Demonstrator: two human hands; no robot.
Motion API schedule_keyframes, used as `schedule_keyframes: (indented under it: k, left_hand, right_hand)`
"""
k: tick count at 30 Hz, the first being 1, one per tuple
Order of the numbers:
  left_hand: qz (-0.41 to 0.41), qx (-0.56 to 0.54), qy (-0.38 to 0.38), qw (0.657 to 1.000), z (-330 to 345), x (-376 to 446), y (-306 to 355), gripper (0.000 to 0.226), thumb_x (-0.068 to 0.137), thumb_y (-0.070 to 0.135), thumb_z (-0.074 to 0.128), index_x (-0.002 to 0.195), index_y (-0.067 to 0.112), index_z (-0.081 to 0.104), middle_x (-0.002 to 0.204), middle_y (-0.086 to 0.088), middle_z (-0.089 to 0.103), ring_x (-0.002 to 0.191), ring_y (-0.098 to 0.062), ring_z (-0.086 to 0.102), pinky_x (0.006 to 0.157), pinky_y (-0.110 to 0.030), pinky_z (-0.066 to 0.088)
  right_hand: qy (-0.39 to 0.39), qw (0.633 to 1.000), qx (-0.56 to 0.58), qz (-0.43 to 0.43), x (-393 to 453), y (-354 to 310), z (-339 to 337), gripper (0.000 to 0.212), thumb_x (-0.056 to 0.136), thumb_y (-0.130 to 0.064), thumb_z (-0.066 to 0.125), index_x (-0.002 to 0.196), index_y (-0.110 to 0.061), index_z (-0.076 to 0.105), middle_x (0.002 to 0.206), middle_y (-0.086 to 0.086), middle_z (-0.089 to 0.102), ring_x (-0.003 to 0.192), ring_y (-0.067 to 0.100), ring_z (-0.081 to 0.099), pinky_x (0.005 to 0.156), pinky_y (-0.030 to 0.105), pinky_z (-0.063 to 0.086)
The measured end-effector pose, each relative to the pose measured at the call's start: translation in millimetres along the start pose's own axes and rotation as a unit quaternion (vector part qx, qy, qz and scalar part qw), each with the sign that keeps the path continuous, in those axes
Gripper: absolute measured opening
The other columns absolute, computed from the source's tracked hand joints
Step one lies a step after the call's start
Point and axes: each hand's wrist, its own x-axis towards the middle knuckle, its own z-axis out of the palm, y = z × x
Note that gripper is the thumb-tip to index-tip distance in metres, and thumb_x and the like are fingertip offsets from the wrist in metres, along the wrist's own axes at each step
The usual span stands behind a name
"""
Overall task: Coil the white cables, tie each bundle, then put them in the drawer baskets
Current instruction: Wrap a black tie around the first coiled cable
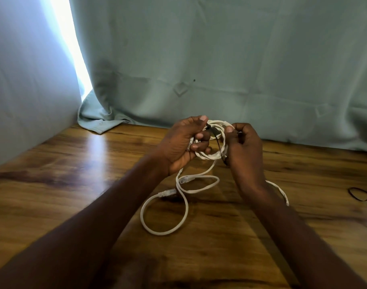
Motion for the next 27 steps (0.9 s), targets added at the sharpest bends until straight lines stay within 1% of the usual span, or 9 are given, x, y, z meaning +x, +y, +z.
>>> schedule_keyframes:
  k: [2, 5, 9, 12, 14, 18, 21, 24, 27]
  left_hand:
    - [0.019, 0.017, 0.039, 0.999, -2.2, 1.7, -0.1, 0.016, 0.108, 0.022, 0.050, 0.106, 0.007, 0.056, 0.069, 0.001, 0.037, 0.047, -0.008, 0.028, 0.063, -0.032, 0.047]
    - [0.032, 0.024, 0.066, 0.997, -6.0, 2.8, 0.1, 0.019, 0.107, 0.023, 0.051, 0.117, 0.006, 0.052, 0.068, 0.001, 0.036, 0.048, -0.009, 0.026, 0.059, -0.031, 0.048]
    - [0.050, 0.046, 0.079, 0.995, -2.5, 2.5, 0.7, 0.023, 0.104, 0.019, 0.057, 0.119, 0.001, 0.055, 0.069, -0.002, 0.043, 0.047, -0.008, 0.029, 0.057, -0.029, 0.046]
    - [0.066, 0.075, 0.111, 0.989, 1.3, 1.7, 0.4, 0.028, 0.099, 0.009, 0.065, 0.123, 0.001, 0.053, 0.084, -0.015, 0.052, 0.047, -0.009, 0.031, 0.057, -0.030, 0.046]
    - [0.072, 0.086, 0.121, 0.986, 2.9, 1.4, 0.5, 0.026, 0.098, 0.007, 0.065, 0.121, 0.004, 0.054, 0.081, -0.013, 0.055, 0.046, -0.010, 0.032, 0.056, -0.031, 0.046]
    - [0.081, 0.164, 0.165, 0.969, 0.9, 3.1, -1.9, 0.030, 0.096, 0.012, 0.069, 0.123, 0.009, 0.055, 0.076, -0.007, 0.066, 0.050, -0.012, 0.051, 0.056, -0.032, 0.050]
    - [0.077, 0.217, 0.189, 0.954, -1.3, 1.8, -2.2, 0.031, 0.096, 0.017, 0.069, 0.123, 0.012, 0.055, 0.078, -0.007, 0.067, 0.060, -0.020, 0.058, 0.057, -0.031, 0.053]
    - [0.062, 0.134, 0.146, 0.978, -3.3, -0.4, 6.2, 0.022, 0.100, 0.013, 0.062, 0.118, 0.004, 0.052, 0.067, -0.003, 0.050, 0.048, -0.014, 0.036, 0.049, -0.026, 0.044]
    - [0.049, 0.063, 0.088, 0.993, -0.4, 0.2, 8.2, 0.007, 0.101, 0.007, 0.052, 0.108, 0.007, 0.053, 0.065, 0.000, 0.036, 0.045, -0.010, 0.025, 0.053, -0.031, 0.039]
  right_hand:
    - [0.024, 0.996, -0.058, -0.055, -4.2, -2.7, 0.3, 0.026, 0.101, -0.031, 0.066, 0.124, -0.022, 0.058, 0.113, 0.000, 0.063, 0.103, 0.014, 0.061, 0.085, 0.038, 0.056]
    - [0.047, 0.979, -0.130, -0.148, -7.1, -5.8, -0.3, 0.035, 0.098, -0.034, 0.070, 0.128, -0.023, 0.056, 0.119, 0.001, 0.054, 0.100, 0.006, 0.052, 0.074, 0.014, 0.042]
    - [0.052, 0.955, -0.208, -0.203, -9.5, -4.9, 0.7, 0.036, 0.096, -0.036, 0.072, 0.126, -0.021, 0.058, 0.123, 0.005, 0.046, 0.099, 0.002, 0.046, 0.070, 0.007, 0.038]
    - [0.065, 0.945, -0.226, -0.229, -11.8, -6.6, 0.0, 0.034, 0.096, -0.029, 0.074, 0.125, -0.020, 0.059, 0.122, 0.008, 0.046, 0.095, -0.004, 0.039, 0.068, 0.001, 0.036]
    - [0.049, 0.940, -0.235, -0.241, -9.2, -6.9, -1.5, 0.025, 0.099, -0.028, 0.070, 0.120, -0.017, 0.063, 0.115, 0.003, 0.053, 0.091, 0.000, 0.046, 0.070, 0.002, 0.038]
    - [-0.059, 0.946, -0.254, -0.195, -10.9, -3.4, 3.5, 0.020, 0.105, -0.028, 0.059, 0.104, -0.016, 0.076, 0.084, -0.004, 0.070, 0.072, 0.009, 0.060, 0.065, 0.032, 0.049]
    - [-0.100, 0.965, -0.200, -0.136, -13.7, -6.4, 5.9, 0.017, 0.102, -0.025, 0.064, 0.100, -0.020, 0.080, 0.076, -0.010, 0.071, 0.067, 0.004, 0.062, 0.060, 0.026, 0.046]
    - [-0.109, 0.989, -0.092, -0.026, -8.1, -8.3, 2.3, 0.012, 0.098, -0.027, 0.070, 0.097, -0.023, 0.082, 0.076, -0.014, 0.072, 0.072, 0.004, 0.064, 0.065, 0.028, 0.048]
    - [-0.109, 0.992, -0.032, 0.054, -7.1, -8.4, -2.3, 0.009, 0.096, -0.025, 0.073, 0.098, -0.022, 0.081, 0.065, -0.015, 0.067, 0.058, -0.001, 0.059, 0.056, 0.020, 0.041]
